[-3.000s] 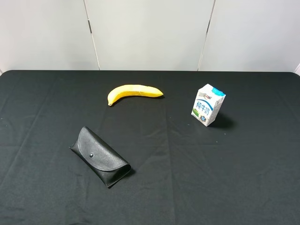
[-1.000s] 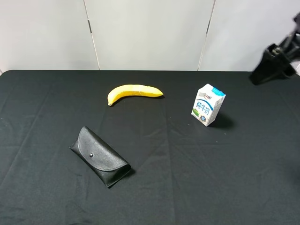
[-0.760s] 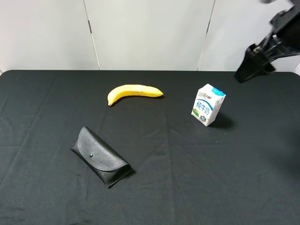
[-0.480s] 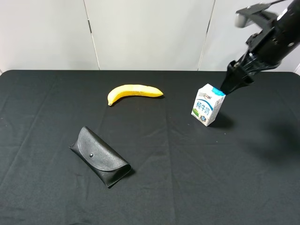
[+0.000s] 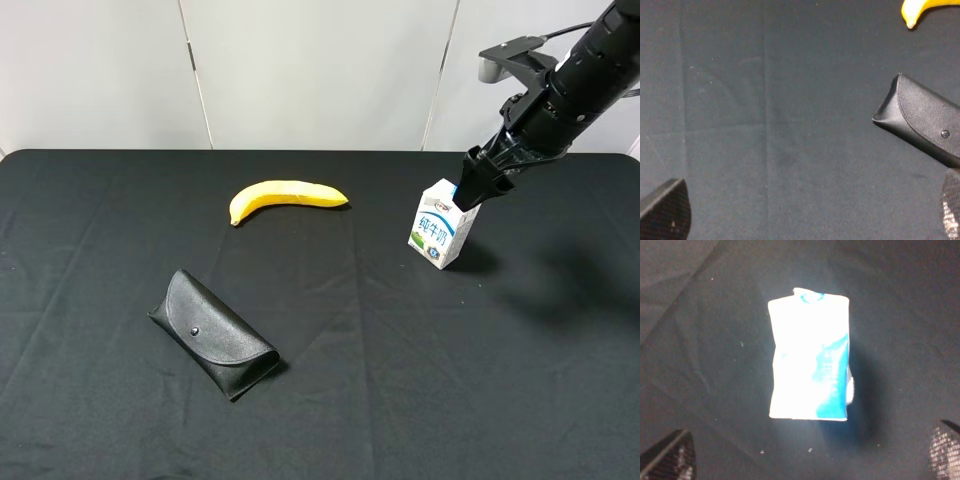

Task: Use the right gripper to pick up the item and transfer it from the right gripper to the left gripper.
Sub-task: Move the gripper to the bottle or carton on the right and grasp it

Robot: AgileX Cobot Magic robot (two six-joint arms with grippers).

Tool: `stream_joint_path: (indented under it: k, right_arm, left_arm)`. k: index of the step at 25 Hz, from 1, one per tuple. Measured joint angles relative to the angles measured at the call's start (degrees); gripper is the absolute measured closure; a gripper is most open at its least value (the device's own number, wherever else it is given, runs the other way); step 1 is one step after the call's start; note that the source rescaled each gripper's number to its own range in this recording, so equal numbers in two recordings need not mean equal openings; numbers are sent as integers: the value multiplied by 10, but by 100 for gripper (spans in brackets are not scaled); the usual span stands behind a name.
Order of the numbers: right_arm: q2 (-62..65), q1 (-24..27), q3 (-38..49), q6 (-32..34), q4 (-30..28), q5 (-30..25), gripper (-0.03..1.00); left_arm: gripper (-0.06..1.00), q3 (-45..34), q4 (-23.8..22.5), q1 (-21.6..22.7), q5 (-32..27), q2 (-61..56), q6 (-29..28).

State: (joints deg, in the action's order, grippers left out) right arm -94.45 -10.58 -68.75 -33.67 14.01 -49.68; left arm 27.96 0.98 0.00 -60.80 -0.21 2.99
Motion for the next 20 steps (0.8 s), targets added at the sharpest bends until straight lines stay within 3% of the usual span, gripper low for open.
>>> stream_joint_path:
  k: [20]
  right_arm:
    - [-39, 0, -4, 0, 9, 31, -3]
  left_arm:
    - [-6, 0, 0, 0, 0, 0, 0]
